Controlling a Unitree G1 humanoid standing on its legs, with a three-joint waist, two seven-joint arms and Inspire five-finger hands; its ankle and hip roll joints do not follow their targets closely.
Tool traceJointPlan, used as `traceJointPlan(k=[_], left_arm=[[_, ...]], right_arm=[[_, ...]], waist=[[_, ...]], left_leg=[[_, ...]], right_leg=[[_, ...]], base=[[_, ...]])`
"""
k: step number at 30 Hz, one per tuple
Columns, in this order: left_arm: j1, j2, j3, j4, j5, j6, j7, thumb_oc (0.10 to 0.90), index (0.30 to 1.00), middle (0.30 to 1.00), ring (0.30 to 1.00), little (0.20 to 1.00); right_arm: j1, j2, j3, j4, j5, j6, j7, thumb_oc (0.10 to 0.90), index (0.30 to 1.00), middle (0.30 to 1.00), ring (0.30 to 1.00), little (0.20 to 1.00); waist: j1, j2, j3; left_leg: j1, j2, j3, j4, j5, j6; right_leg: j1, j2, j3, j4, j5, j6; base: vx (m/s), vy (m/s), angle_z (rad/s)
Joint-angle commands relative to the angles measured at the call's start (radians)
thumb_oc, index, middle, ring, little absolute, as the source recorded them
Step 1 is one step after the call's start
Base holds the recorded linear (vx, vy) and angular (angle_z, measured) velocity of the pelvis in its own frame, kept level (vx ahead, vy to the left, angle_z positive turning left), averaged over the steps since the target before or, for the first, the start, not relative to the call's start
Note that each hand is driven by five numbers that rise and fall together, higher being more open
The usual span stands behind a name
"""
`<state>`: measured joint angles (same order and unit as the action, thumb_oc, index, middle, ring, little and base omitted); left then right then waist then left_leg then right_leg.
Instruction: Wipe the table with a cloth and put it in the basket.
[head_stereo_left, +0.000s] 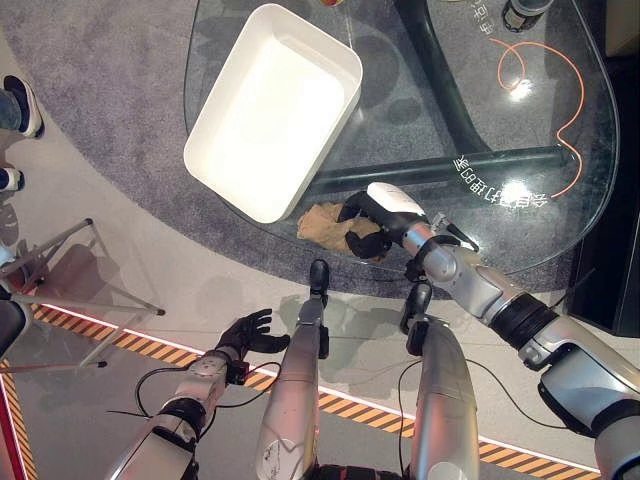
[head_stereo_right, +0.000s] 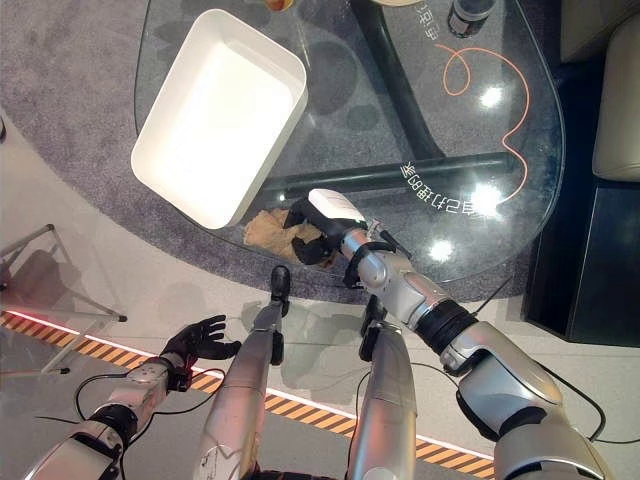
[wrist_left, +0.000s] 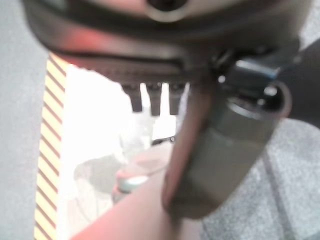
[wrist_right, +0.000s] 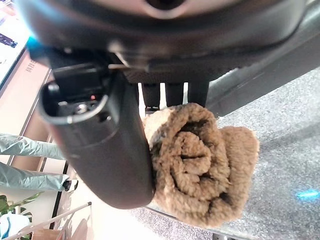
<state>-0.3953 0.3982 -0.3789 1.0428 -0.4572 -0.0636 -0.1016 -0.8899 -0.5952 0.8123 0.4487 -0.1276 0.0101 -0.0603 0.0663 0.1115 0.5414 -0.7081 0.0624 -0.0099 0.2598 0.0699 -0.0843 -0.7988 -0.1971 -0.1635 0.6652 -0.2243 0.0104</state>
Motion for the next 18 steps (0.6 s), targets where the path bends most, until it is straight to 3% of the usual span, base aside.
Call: traceJointPlan(k=[1, 4, 7, 9, 11, 18], left_arm=[[0.011, 0.004, 0.026, 0.055, -0.039, -0.01, 0.036, 0.8, 0.9, 0.9, 0.9, 0.9], [0.011, 0.002, 0.066, 0.055, -0.098, -0.055, 0.14, 0.8, 0.9, 0.9, 0.9, 0.9], [0.011, 0.002, 0.074, 0.054, -0.115, -0.078, 0.165, 0.8, 0.9, 0.9, 0.9, 0.9], [0.006, -0.008, 0.192, -0.035, -0.266, -0.185, 0.335, 0.8, 0.9, 0.9, 0.9, 0.9], [0.0, -0.019, 0.247, -0.13, -0.301, -0.251, 0.434, 0.8, 0.9, 0.9, 0.9, 0.9], [-0.034, -0.021, 0.351, -0.303, -0.381, -0.399, 0.603, 0.8, 0.9, 0.9, 0.9, 0.9]], right_arm=[[-0.061, 0.026, -0.016, -0.168, 0.004, -0.126, -0.051, 0.1, 0.3, 0.3, 0.3, 0.2], [-0.055, 0.03, -0.041, -0.148, 0.008, -0.116, -0.104, 0.1, 0.3, 0.3, 0.3, 0.2], [-0.053, 0.033, -0.046, -0.145, 0.007, -0.114, -0.113, 0.1, 0.3, 0.3, 0.3, 0.2], [-0.014, 0.057, -0.129, -0.128, 0.043, -0.105, -0.233, 0.1, 0.3, 0.3, 0.3, 0.2], [0.006, 0.077, -0.206, -0.098, 0.077, -0.122, -0.318, 0.1, 0.3, 0.3, 0.3, 0.2], [0.06, 0.09, -0.352, -0.141, 0.108, -0.129, -0.436, 0.1, 0.3, 0.3, 0.3, 0.2]], waist=[[-0.004, -0.016, -0.021], [-0.003, -0.014, -0.021], [-0.003, -0.014, -0.021], [0.006, -0.02, -0.021], [0.02, -0.026, -0.021], [0.021, -0.036, -0.021]], left_leg=[[-0.001, -0.021, 0.07, 0.151, -0.067, 0.041], [-0.003, -0.02, 0.068, 0.155, -0.067, 0.041], [-0.004, -0.02, 0.068, 0.156, -0.067, 0.04], [-0.006, -0.022, 0.056, 0.16, -0.069, 0.04], [-0.018, -0.026, 0.044, 0.171, -0.077, 0.043], [-0.028, -0.023, 0.031, 0.183, -0.084, 0.049]], right_leg=[[0.045, 0.024, -0.004, -0.152, 0.155, 0.026], [0.042, 0.023, -0.002, -0.144, 0.152, 0.024], [0.04, 0.023, -0.002, -0.142, 0.152, 0.024], [0.041, 0.022, -0.003, -0.129, 0.142, 0.024], [0.033, 0.015, -0.013, -0.113, 0.138, 0.026], [0.025, 0.015, -0.02, -0.087, 0.127, 0.025]], base=[[0.0, 0.0, 0.0], [0.0, 0.0, 0.0], [0.0, 0.0, 0.0], [0.01, -0.076, 0.02], [0.0, -0.132, 0.05], [0.0, -0.032, 0.08]])
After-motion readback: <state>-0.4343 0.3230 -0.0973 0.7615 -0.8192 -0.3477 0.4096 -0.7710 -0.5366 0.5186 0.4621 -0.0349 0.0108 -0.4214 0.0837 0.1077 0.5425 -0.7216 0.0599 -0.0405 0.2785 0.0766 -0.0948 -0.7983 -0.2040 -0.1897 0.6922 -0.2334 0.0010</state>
